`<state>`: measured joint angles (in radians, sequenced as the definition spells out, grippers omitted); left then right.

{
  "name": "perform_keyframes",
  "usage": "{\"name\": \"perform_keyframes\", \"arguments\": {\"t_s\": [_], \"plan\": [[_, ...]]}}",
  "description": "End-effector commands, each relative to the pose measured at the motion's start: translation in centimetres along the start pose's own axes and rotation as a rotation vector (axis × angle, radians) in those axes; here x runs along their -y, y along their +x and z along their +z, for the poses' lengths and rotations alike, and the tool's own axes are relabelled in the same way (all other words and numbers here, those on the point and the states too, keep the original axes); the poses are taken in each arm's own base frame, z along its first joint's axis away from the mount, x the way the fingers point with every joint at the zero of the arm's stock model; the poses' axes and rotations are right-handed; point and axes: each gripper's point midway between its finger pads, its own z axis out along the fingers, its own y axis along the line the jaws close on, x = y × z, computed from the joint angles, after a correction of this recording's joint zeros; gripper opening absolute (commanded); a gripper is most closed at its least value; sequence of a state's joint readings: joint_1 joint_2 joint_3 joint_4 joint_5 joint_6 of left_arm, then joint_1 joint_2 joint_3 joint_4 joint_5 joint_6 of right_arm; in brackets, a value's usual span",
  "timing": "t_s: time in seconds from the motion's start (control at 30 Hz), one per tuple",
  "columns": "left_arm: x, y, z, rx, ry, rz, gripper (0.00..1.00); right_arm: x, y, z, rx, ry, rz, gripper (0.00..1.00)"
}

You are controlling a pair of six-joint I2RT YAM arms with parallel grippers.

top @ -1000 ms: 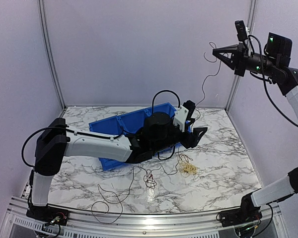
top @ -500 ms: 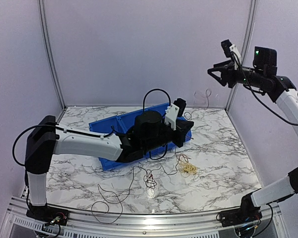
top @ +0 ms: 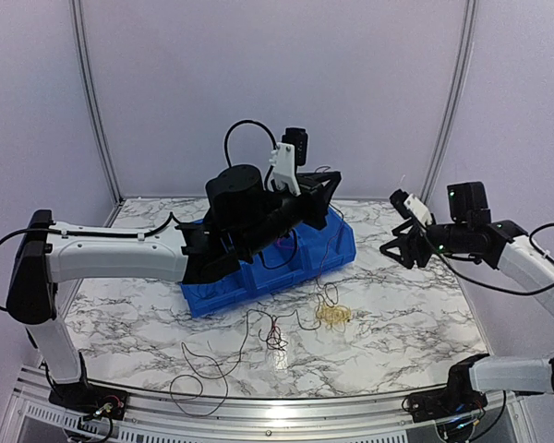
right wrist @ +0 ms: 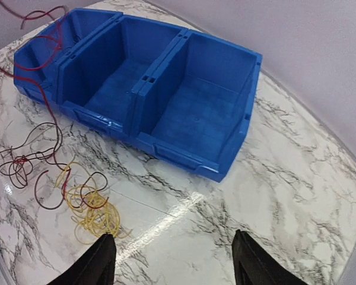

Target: Untangle the cables

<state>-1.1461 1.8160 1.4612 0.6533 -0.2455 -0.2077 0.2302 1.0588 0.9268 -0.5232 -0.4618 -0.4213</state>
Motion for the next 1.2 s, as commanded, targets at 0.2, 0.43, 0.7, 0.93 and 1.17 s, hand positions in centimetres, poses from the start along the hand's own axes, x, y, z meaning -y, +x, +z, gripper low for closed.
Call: {"name": "perform_keyframes", "arguments": {"t_s": [0.2,0.43,0.7,0.93,1.17], "plan": [[-2.5,-1.2,-0.3,0.044,-0.137,-0.029,0.0,-6.4,2.8,5.7,-0.052,-0.229,-0.196,0.8],[-3.8,-1.7,-0.9,0.062,-0.211,-0.043,0.0,-9.2,5.1,10.5,-0.12,-0.328,-0.258,0.8],[-4.8,-1.9,-1.7,0.064,-0.259,-0.019,0.0,-11.8,6.5,14.2,-0.139,-0.414,-0.321,0.81],[-5.2,-2.8,-2.7,0.074,-0.28,-0.002,0.0,-13.5,8.6,16.3,-0.209,-0.474,-0.294,0.49],[-4.8,-7.3,-3.5,0.124,-0.283,0.058,0.0,-11.7,10.3,17.9,-0.284,-0.378,-0.27,0.0]]}}
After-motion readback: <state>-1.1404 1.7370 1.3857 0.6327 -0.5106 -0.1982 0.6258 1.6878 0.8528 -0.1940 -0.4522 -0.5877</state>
